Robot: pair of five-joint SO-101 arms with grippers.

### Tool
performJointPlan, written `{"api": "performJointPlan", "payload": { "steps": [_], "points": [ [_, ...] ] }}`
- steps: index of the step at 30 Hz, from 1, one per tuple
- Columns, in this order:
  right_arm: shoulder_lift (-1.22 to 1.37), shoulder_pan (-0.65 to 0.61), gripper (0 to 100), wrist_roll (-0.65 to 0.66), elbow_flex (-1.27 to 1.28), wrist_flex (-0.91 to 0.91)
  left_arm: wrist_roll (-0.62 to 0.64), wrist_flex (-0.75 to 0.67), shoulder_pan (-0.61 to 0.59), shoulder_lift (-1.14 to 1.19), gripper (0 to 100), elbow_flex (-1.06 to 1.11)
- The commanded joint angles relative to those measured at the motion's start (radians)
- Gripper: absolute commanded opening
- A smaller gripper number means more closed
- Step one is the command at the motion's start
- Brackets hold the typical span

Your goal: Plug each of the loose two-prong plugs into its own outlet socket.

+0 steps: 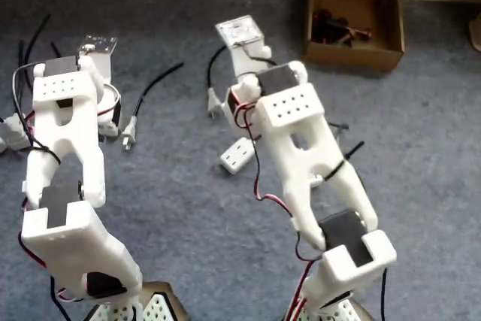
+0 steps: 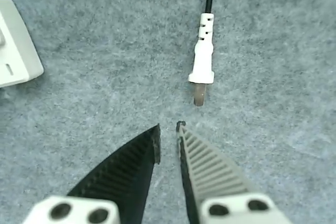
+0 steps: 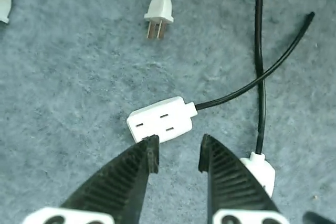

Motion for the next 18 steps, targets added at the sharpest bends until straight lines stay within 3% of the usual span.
{"api": "performJointPlan", "payload": {
  "steps": [1, 8, 13, 18],
  "points": [
    [0.019, -0.053, 13.5, 0.020, -0.108, 0.016, 0.008, -0.009, -0.013, -0.062, 6, -0.004],
    [0.133, -0.142, 13.7, 0.034, -0.225, 0.008, 0.008, -0.009, -0.022, -0.064, 6, -0.004],
    [0.294, -0.166, 24.1, 0.031, -0.377, 0.018, 0.008, -0.009, -0.058, -0.064, 6, -0.004],
    [0.433, -0.171, 24.9, -0.005, -0.545, 0.025, 0.006, -0.009, -0.077, -0.064, 6, -0.004]
  ]
}}
